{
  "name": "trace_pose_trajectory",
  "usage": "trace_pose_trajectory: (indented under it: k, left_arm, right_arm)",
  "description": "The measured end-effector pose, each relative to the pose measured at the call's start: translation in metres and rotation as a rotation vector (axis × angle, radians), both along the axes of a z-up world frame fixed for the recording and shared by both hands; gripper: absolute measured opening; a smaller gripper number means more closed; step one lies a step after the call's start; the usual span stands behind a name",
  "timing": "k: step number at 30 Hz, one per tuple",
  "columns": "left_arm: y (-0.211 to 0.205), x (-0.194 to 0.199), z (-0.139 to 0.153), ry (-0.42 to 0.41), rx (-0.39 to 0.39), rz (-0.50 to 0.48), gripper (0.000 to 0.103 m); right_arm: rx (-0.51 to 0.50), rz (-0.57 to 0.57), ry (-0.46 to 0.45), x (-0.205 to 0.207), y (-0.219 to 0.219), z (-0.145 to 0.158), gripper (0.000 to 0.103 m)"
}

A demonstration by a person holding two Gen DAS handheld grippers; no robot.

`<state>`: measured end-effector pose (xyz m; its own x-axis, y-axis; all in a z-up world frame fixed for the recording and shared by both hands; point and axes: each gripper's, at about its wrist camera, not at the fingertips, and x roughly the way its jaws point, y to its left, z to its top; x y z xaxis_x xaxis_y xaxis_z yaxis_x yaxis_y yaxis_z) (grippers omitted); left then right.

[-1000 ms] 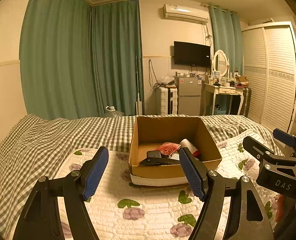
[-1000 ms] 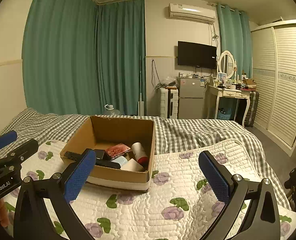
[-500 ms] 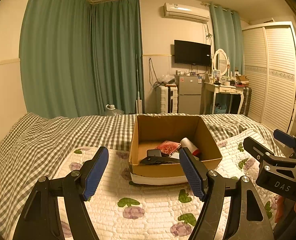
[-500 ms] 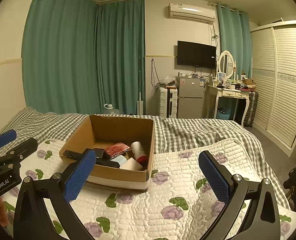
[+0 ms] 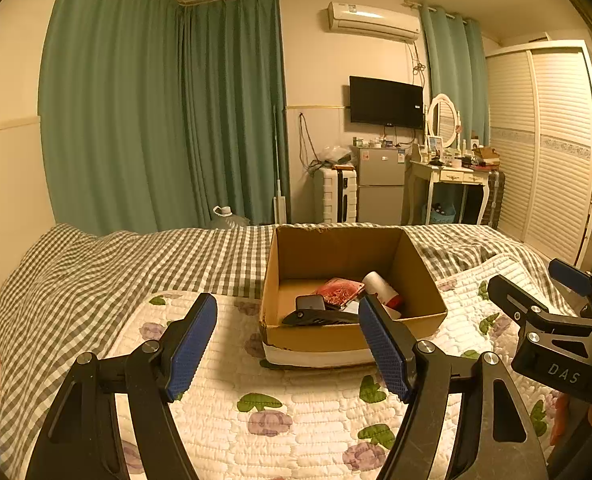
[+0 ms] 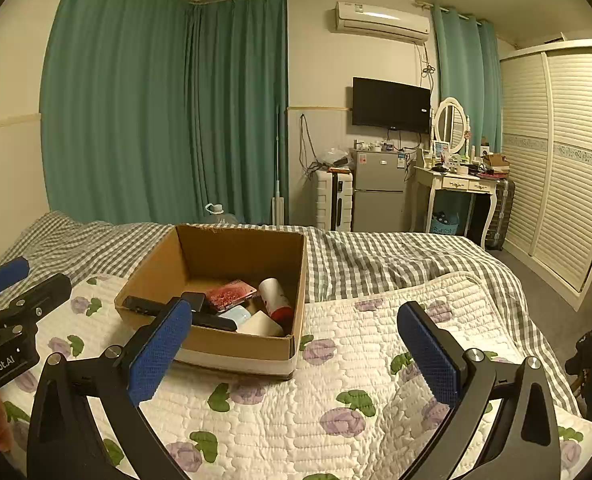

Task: Organize rigid objects

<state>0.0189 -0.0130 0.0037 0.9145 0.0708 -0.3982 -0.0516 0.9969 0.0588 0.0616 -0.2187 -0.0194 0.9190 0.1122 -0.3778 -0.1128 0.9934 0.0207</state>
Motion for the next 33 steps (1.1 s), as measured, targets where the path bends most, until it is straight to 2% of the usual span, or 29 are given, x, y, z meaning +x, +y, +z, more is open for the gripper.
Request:
trace_pose_trajectory:
  k: [33]
  left_arm:
    - [-0.0001, 0.0002, -0.0019, 0.012, -0.001, -0.003, 0.076]
  right_arm:
    - [-0.003, -0.005, 0.015, -0.0008, -0.0010, -0.0037, 0.103]
